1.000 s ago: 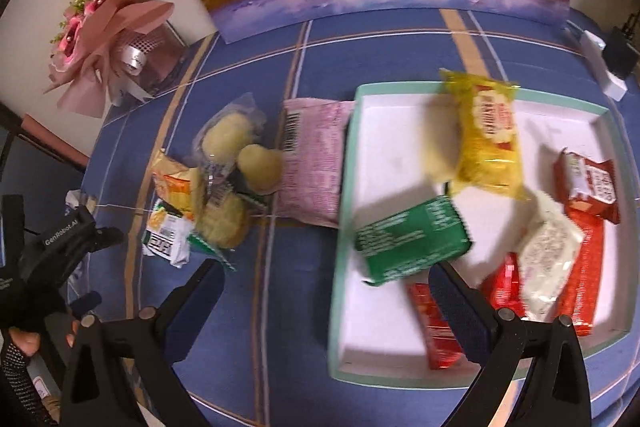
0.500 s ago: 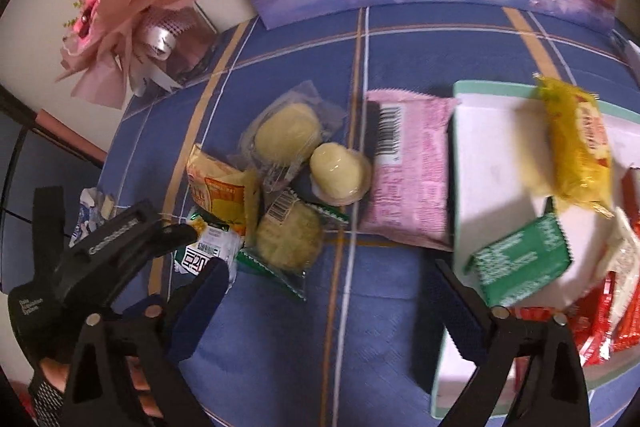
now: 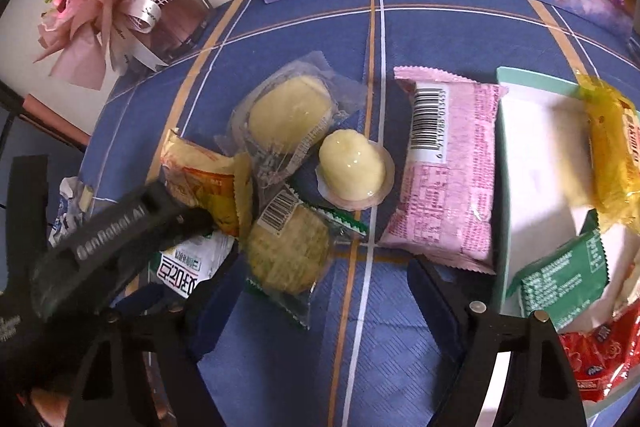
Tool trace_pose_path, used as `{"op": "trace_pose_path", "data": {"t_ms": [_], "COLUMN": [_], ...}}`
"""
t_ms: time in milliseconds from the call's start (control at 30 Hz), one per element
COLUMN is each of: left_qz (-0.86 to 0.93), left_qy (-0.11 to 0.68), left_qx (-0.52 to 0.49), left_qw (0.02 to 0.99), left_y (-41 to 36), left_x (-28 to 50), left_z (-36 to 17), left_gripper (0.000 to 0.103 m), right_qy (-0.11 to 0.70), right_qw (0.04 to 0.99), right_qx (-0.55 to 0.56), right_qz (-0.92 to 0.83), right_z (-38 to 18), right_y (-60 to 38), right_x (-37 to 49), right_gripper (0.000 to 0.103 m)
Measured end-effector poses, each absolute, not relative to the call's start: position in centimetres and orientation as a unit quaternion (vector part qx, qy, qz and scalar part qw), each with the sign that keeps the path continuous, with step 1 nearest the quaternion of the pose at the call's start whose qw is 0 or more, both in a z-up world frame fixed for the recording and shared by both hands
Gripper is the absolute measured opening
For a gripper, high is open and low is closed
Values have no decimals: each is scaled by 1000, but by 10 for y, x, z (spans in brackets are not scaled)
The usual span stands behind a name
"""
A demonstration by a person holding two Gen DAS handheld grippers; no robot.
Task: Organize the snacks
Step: 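Grasp the green-white cracker bag with the left tool while the right tool grasps the round cake packet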
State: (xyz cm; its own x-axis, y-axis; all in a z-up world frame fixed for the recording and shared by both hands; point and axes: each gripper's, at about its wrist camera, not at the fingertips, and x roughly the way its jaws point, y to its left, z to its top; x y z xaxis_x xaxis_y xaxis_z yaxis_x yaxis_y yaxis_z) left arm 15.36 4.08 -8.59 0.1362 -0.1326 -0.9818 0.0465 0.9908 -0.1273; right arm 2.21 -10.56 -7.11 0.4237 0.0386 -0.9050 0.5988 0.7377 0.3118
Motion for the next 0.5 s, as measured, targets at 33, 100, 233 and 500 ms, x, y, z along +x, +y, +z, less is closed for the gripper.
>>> {"op": "trace_pose_path", "data": {"t_ms": [33,100,233,500], "left_qz": [-59,-55,-46,-21], "left_qy": [657,661,670,673], "left_qx": [-30,-29,-21,-34], "left_qw": [751,748,740,739], "left_y": [40,40,45,59], "left_x": [154,155,156,166], "left_z": [-86,-87,-89,-94], "left_gripper": [101,101,101,101], "right_qy": [506,503,507,506], "right_qw": [782,783,779,782], "right_qx": [316,319,318,307], "right_qz": [-179,-180,-186,-196], "right_z": [-72,-73,-81,-88], "right_y": [-106,-106,-105,-97], "right_x": [24,28,43,66], "right_gripper": [85,85,83,83]}}
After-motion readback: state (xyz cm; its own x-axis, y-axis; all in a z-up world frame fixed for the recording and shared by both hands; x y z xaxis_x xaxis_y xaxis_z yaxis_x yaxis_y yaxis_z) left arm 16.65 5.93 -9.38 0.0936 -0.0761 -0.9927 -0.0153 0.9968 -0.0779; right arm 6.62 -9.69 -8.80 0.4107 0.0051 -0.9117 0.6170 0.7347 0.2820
